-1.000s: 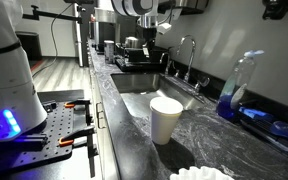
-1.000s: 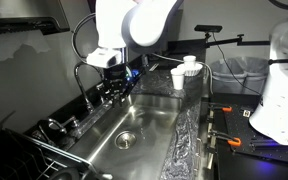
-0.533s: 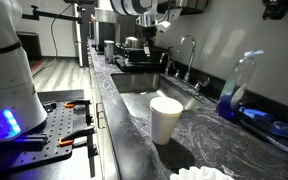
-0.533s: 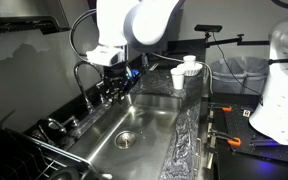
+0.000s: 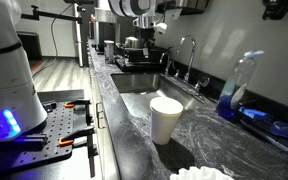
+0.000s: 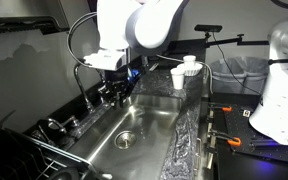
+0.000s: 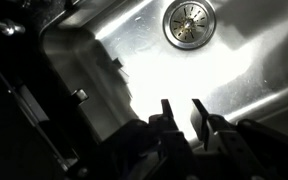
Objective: Open then close the tap with the left handle
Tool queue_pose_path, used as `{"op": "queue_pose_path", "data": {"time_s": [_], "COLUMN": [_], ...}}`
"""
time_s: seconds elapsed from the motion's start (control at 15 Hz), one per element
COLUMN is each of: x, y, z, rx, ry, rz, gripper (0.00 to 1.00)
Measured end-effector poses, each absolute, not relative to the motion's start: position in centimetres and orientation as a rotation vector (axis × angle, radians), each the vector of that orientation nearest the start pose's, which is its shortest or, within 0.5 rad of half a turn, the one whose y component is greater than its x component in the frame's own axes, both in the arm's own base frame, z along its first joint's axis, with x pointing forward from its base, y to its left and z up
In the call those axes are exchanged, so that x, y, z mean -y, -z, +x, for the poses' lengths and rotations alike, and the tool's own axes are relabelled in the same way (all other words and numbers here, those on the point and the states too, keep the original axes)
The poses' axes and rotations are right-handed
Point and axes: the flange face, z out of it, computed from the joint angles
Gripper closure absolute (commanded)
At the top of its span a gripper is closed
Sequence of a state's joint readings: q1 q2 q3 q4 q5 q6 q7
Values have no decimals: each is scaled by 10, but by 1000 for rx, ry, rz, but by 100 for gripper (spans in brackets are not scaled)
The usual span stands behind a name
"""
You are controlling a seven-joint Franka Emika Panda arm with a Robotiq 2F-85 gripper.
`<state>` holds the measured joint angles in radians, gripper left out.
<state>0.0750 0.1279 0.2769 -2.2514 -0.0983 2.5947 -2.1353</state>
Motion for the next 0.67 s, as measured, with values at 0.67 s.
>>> {"op": "queue_pose_path", "data": {"time_s": [0.67], "x": [-164], "y": [-302], "z": [453], "rx": [-2899], "ry": [-83], "rz": [620], "gripper": [93]}}
